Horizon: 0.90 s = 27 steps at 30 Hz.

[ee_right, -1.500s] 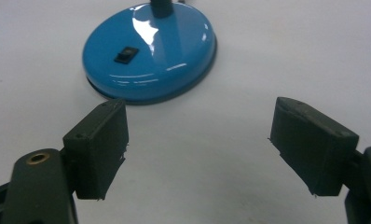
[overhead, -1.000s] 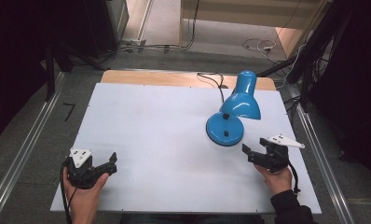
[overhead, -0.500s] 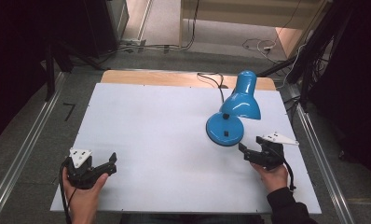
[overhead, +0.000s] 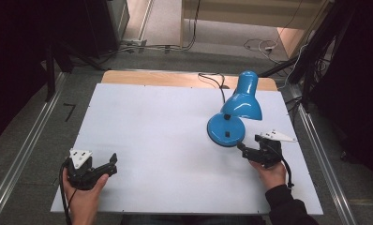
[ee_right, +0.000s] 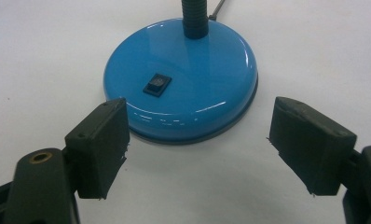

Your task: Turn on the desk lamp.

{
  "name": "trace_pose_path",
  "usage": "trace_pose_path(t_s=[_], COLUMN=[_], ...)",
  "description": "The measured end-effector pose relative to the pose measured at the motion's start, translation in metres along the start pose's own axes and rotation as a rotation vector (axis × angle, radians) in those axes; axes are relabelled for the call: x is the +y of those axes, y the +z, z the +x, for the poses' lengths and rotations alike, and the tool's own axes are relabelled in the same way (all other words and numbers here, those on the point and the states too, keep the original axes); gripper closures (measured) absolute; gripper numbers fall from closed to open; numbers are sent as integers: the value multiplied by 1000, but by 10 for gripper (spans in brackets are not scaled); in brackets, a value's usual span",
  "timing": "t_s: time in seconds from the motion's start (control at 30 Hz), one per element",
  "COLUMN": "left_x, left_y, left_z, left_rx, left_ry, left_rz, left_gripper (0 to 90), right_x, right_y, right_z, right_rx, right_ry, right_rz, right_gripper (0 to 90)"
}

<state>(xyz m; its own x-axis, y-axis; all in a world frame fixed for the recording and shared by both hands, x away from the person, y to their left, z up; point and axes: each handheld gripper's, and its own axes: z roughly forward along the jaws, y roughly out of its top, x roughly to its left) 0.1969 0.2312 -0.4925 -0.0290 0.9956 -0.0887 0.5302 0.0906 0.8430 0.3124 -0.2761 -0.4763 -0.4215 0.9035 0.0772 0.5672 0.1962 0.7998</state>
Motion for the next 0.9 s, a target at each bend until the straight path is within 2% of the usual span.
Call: trace_pose_path(t_s=[0.17,0.33,0.5,0.9], left_x=[0,0,0,0], left_y=[0,0,0,0], left_z=[0,1,1,1], left_rx=[-3,-8,-9,-12], left_ry=[-6,-9,-12,-15], left_rz=[-3,-3,-3,-2], left_gripper=[50,50,50,51], right_x=[2,5,6,11], right_y=[1,3,7,12], right_z=[2,2,4,12], right_rx=[-7,-5,-6,-4], right_ry=[13,25,13,1], right_rz=[-19,-14,6,5], right_gripper=[184,182,174,176])
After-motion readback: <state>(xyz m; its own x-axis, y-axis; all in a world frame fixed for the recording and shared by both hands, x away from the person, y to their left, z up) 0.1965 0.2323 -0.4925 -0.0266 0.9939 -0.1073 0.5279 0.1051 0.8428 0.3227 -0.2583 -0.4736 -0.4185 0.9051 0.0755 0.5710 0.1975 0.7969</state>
